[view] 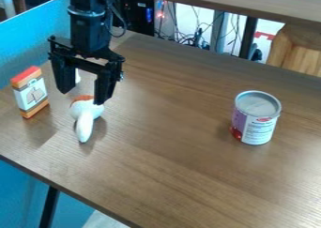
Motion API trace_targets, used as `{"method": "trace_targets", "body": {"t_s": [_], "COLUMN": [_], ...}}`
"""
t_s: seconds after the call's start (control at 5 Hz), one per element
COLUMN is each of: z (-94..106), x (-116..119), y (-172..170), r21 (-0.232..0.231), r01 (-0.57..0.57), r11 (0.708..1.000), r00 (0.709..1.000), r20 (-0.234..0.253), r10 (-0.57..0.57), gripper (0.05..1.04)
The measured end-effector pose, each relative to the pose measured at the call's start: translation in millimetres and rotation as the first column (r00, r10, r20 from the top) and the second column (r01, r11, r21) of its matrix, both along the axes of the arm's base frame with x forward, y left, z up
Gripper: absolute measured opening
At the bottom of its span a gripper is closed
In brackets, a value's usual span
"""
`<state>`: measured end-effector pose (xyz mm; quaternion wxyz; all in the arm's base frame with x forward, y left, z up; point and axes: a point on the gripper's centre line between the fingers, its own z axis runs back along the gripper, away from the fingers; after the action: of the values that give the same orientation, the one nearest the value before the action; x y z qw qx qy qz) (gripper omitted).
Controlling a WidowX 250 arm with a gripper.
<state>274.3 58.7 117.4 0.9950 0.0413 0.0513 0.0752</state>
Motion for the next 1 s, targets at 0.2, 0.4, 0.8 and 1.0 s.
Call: {"method": "trace_targets", "body": {"t_s": [0.2, 0.4, 0.8, 1.0], "z": [-7.6, -14.4, -30.9, -41.6], "x": [-2, 3, 12, 18], "y": [-1, 4, 17, 22], "r21": [-0.006, -0.067, -0.037, -0.017], "r01": [0.001, 0.007, -0.051, -0.119], "r11": [1.000, 0.998, 0.998, 0.993], "r00": [1.000, 0.999, 0.986, 0.976], "r20": [-0.029, 0.036, 0.156, 0.182], "r10": [-0.001, -0.004, 0.056, 0.120], "gripper": [1.001, 1.001, 1.001, 1.001]}}
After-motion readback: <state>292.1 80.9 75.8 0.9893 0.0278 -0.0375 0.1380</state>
